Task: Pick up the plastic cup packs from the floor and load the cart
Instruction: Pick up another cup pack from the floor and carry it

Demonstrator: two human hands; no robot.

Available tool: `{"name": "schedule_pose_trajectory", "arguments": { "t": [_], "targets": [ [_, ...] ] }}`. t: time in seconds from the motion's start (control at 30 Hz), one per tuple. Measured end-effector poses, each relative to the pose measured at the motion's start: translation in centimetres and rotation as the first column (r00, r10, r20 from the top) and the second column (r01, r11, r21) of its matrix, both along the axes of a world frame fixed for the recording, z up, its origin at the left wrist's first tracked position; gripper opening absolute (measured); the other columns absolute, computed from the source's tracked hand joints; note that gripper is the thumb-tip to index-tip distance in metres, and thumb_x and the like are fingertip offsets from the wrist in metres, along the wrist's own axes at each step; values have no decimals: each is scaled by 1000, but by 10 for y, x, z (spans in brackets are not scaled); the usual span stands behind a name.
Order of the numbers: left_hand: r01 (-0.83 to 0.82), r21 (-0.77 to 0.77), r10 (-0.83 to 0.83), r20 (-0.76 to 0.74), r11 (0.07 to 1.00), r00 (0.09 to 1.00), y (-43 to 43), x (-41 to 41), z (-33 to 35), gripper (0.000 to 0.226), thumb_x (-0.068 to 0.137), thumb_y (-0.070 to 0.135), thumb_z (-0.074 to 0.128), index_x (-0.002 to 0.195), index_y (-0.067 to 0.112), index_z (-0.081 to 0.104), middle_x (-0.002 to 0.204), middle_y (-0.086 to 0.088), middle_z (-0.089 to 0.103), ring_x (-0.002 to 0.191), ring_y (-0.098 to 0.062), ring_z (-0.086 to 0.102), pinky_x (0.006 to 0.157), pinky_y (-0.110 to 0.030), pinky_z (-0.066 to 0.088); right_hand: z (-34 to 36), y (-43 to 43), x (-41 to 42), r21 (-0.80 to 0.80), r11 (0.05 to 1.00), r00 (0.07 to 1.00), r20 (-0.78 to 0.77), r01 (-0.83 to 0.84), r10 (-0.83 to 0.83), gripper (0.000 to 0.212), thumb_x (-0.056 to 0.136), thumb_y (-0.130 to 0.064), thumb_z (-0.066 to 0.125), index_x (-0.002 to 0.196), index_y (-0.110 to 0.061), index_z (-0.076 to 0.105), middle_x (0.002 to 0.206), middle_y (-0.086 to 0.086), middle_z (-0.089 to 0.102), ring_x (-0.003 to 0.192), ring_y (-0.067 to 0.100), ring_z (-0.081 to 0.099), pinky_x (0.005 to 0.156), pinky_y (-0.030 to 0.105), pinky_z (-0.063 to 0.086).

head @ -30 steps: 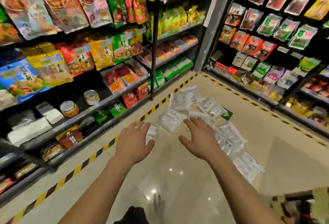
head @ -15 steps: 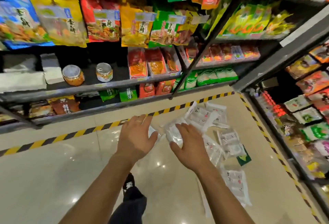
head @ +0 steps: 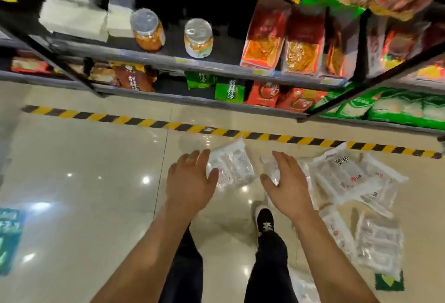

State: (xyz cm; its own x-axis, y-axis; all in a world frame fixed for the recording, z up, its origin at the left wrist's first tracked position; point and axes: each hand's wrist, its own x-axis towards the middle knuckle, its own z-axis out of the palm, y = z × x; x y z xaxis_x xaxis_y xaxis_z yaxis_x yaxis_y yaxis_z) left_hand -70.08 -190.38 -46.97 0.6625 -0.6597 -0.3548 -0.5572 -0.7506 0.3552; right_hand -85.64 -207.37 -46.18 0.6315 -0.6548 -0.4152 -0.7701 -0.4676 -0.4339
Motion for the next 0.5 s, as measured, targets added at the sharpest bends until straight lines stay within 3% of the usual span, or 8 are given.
{"name": "schedule_pose_trajectory", "arguments": {
  "t": [0.1, 0.23, 0.33, 0.43, 0.5],
  "targets": [
    [-105, 91, 107, -11, 990, 994, -15, -28, -72, 69, 87, 55, 21, 144, 20, 41, 140, -5, 52, 126, -28, 49, 97, -43, 42, -85, -29, -9, 40, 992, 992, -25, -121, 122, 67, 89, -36, 58, 148, -13, 36, 150, 11, 39, 141, 29, 31, 113, 47, 29],
    [-220, 117, 229, -71, 968, 971, -33, -73, -185, 66, 90, 54, 27, 144, 17, 38, 135, -9, 54, 120, -30, 52, 91, -45, 45, -201, -67, -30, 63, 969, 962, -124, -238, 244, 69, 93, -36, 56, 152, -20, 25, 157, 8, 28, 146, 25, 20, 117, 44, 22],
    [-268, 133, 282, -103, 954, 954, -45, -105, -273, 60, 96, 47, 40, 148, 17, 31, 143, -10, 47, 126, -33, 46, 96, -48, 43, -289, -93, -38, 84, 968, 958, -147, -236, 246, 71, 94, -40, 52, 154, -22, 19, 160, 3, 22, 147, 21, 16, 119, 41, 19],
    [-307, 170, 329, -118, 936, 937, -51, -122, -355, 65, 96, 49, 38, 152, 19, 21, 152, -12, 35, 136, -33, 36, 105, -49, 38, -379, -110, -38, 123, 963, 957, -139, -240, 256, 73, 95, -43, 50, 155, -22, 14, 161, 3, 19, 148, 20, 15, 119, 40, 19],
    [-347, 175, 368, -107, 921, 924, -52, -126, -407, 67, 96, 48, 38, 152, 18, 18, 153, -15, 32, 137, -36, 34, 106, -51, 38, -430, -116, -35, 170, 965, 968, -119, -202, 223, 73, 96, -41, 49, 155, -22, 10, 161, 1, 16, 148, 17, 15, 118, 32, 18]
  ]
}}
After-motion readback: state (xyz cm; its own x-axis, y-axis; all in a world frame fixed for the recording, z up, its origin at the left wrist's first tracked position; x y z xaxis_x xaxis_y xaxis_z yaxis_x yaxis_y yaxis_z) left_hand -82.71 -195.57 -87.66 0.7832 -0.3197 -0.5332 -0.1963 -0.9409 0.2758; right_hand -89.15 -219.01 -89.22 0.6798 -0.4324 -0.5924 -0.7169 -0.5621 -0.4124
